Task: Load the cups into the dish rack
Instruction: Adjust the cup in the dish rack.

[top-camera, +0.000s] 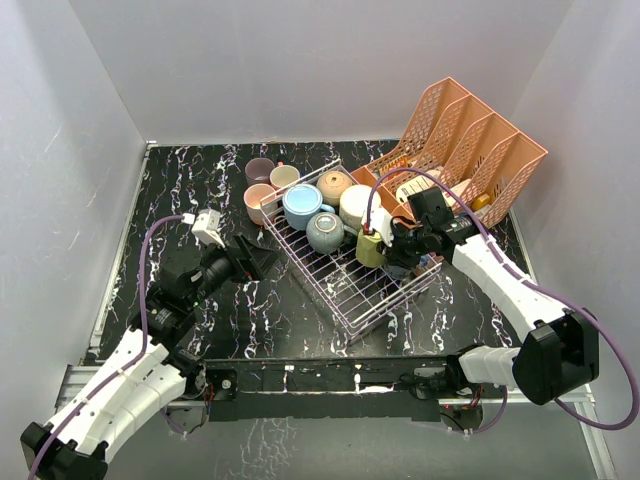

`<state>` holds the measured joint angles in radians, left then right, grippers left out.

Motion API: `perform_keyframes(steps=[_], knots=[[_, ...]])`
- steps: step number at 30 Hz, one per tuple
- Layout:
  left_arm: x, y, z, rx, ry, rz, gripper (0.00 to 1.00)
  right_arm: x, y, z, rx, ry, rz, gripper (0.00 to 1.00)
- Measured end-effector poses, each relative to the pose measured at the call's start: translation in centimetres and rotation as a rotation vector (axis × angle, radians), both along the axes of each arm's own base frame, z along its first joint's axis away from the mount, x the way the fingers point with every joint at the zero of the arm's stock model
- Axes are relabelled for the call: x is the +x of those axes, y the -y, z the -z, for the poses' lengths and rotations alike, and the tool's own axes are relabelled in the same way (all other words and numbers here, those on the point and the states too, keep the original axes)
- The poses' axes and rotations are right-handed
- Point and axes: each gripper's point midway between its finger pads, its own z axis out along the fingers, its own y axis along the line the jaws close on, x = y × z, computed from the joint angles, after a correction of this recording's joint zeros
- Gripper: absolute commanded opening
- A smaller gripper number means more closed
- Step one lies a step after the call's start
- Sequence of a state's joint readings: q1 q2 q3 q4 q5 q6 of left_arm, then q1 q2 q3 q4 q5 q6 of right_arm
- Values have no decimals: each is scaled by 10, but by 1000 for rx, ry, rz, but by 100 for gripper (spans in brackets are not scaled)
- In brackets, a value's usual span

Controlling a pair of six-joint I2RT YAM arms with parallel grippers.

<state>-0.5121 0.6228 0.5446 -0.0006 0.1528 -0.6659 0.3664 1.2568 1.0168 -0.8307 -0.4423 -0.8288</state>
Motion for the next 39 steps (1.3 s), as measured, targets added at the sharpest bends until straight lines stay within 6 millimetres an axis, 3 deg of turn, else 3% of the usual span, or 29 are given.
perform_keyframes(steps=[9,20,31,39], knots=[[0,0,1,2,-4,0,84,15,7,3,-32,23,79,23],[-1,0,-2,-3,6,0,84,2,-6,0,35,-25,25,25],[0,-4,-2,12,10,-12,84,-14,-30,-36,199,-28,-67,27],[8,-8,-18,77,49,-28,85,-16,-31,-55,309,-29,-81,28]])
